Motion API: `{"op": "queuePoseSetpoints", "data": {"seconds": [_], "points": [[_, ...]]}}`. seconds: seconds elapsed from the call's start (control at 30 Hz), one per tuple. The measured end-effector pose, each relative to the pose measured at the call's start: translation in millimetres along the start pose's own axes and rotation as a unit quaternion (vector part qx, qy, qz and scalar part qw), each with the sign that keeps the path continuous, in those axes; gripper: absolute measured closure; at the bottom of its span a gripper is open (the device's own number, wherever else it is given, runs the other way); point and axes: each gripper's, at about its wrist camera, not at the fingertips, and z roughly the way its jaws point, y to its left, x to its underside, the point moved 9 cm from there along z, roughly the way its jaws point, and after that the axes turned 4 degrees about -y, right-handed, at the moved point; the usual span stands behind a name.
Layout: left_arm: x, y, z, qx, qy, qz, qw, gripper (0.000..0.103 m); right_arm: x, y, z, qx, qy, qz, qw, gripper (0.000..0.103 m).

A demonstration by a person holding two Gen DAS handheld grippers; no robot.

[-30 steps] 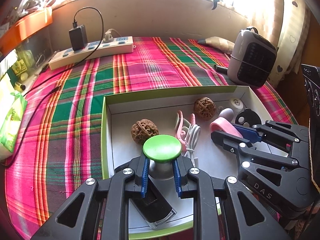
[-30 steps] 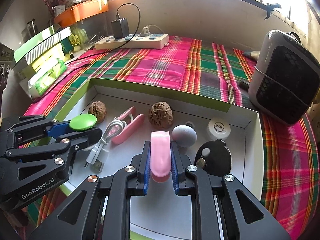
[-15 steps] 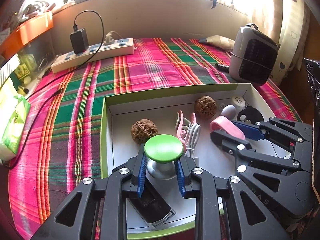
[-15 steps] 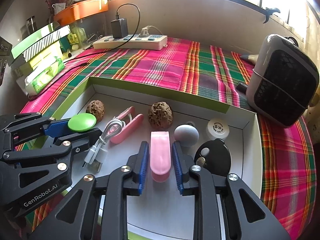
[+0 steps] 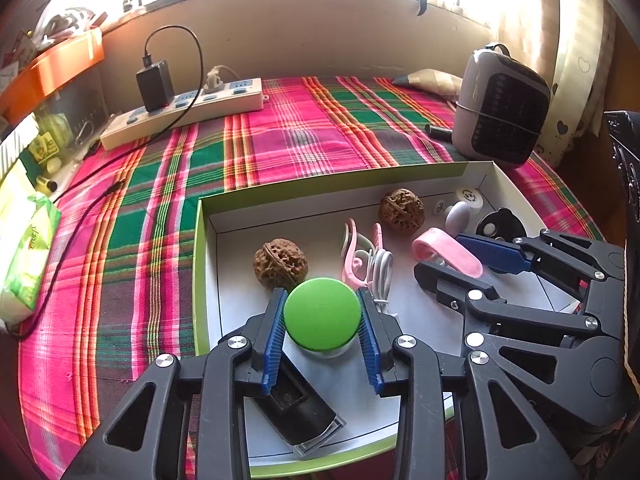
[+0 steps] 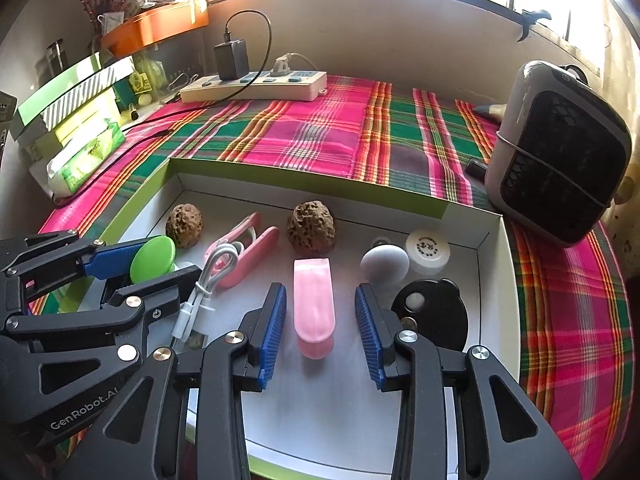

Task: Organize objects
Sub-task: 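Open the left tool releasing the mushroom while the right tool releases the pink object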

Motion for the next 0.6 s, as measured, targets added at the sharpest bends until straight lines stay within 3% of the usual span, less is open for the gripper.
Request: {"op": "queuePoseSetpoints", "data": {"seconds": [0.6], "points": [[1.9,-0.9,-17.2,-0.018,-0.015,-0.009,0.9997,0.064,2.7,-2.1,-14.8,0.016,-0.005,0.003,1.000,0.060]]}}
